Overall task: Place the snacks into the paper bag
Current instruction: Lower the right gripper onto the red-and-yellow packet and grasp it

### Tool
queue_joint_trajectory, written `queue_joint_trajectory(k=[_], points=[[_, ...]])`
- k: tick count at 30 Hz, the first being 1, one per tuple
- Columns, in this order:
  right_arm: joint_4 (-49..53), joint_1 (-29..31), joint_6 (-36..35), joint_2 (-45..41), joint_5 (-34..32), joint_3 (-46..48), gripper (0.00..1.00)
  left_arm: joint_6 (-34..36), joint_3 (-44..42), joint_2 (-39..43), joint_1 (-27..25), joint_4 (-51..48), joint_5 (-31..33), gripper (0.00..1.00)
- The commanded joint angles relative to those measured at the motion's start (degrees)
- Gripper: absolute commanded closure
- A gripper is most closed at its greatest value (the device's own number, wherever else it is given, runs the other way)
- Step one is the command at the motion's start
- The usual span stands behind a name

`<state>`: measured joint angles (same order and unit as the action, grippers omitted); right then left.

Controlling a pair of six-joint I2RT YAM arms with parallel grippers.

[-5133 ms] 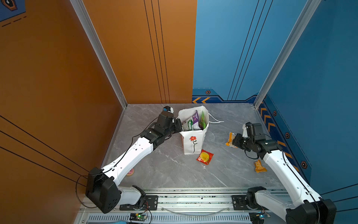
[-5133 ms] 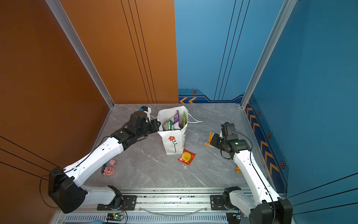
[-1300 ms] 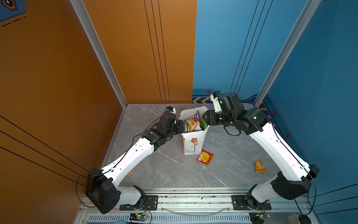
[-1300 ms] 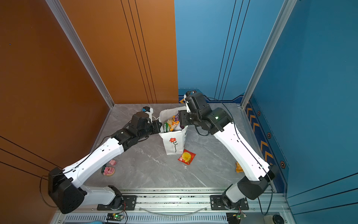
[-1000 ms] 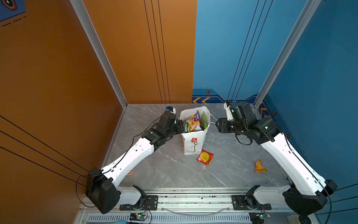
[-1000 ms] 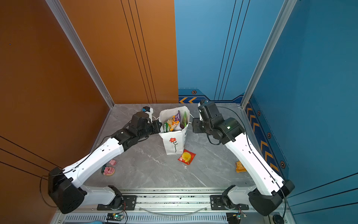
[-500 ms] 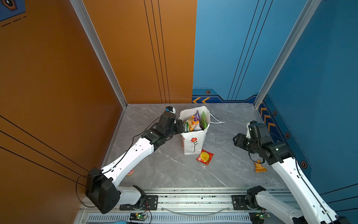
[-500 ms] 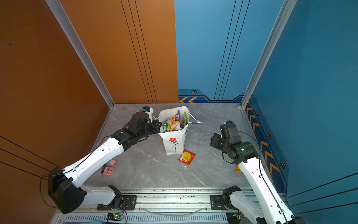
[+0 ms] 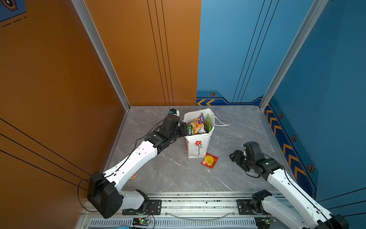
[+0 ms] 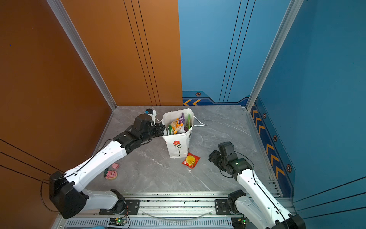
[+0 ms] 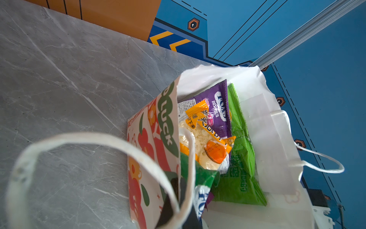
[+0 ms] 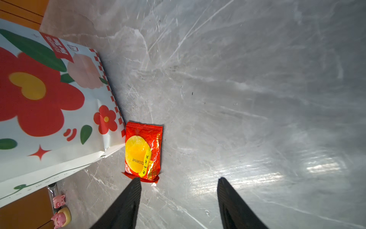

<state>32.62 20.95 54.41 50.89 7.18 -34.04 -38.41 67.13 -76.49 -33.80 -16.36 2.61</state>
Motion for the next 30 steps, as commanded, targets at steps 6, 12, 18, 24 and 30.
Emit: queue_joint_trajectory(k=[6, 12, 18, 24, 30], points=[[-9.3, 6.2, 6.7, 5.7, -0.6, 3.0, 0.41, 0.8, 0.0, 1.9, 0.5, 2.8, 0.2, 1.00], [-12.9, 8.7, 8.1, 9.1, -0.8, 3.4, 0.42, 0.8, -0.1, 2.0, 0.5, 2.8, 0.2, 1.00], [-17.6, 11.2, 7.5, 17.4, 3.1, 1.4, 0.42, 0.8, -0.2, 2.3, 0.5, 2.8, 0.3, 1.00], [-21.0, 13.1, 8.0, 23.5, 4.6, -0.1, 0.44, 0.9, -0.4, 2.6, 0.7, 2.7, 0.4, 1.00], [-22.1, 13.9, 7.3, 27.5, 5.2, -1.5, 0.46, 0.9, -0.5, 2.6, 1.0, 2.8, 0.2, 1.00]])
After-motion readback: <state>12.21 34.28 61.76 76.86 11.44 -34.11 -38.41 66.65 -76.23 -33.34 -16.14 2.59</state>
